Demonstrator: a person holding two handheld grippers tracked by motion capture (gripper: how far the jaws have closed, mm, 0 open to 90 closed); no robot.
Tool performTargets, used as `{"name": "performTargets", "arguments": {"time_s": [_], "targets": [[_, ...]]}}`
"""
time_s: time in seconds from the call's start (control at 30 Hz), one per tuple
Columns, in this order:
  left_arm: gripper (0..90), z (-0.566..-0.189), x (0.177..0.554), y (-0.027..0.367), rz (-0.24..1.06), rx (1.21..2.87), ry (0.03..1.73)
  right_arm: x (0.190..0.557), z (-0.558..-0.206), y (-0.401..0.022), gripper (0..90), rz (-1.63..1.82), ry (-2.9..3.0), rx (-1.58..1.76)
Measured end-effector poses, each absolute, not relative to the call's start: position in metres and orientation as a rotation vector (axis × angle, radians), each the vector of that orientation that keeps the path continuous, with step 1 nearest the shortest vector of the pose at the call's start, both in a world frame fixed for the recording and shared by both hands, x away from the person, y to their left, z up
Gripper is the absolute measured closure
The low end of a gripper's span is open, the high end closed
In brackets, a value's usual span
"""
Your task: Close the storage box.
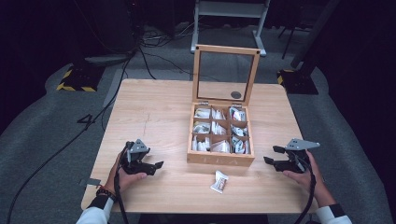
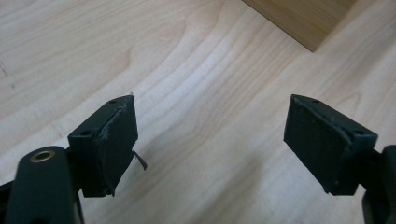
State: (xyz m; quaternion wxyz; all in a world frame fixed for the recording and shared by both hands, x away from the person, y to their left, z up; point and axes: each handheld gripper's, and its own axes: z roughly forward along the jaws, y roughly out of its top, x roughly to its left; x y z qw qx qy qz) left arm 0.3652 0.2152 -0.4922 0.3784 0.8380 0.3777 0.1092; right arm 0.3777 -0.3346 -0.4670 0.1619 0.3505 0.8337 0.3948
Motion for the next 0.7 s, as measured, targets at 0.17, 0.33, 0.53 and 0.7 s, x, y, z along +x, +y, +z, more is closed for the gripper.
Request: {"name": "performTargets", "arguments": {"time_s": [0.17, 0.33, 0.53, 0.7], "targets": [[18.7, -0.484, 0.379, 0.210, 0.283, 2.119, 0.952, 0.386, -0.458, -0.342, 32.4, 1.171, 2.310, 1.040], [18.8, -0.470, 0.394, 0.203, 0.298, 2.086, 0.942, 0.397, -0.447, -0.346, 30.2, 1.186, 2.285, 1.046], [18.6, -0.452, 0.416, 0.187, 0.312, 2.070, 0.891, 0.411, -0.432, -0.345, 26.8, 1.172, 2.258, 1.035], [18.6, -0.443, 0.437, 0.172, 0.314, 2.054, 0.875, 0.425, -0.418, -0.338, 26.5, 1.161, 2.246, 1.003]]}}
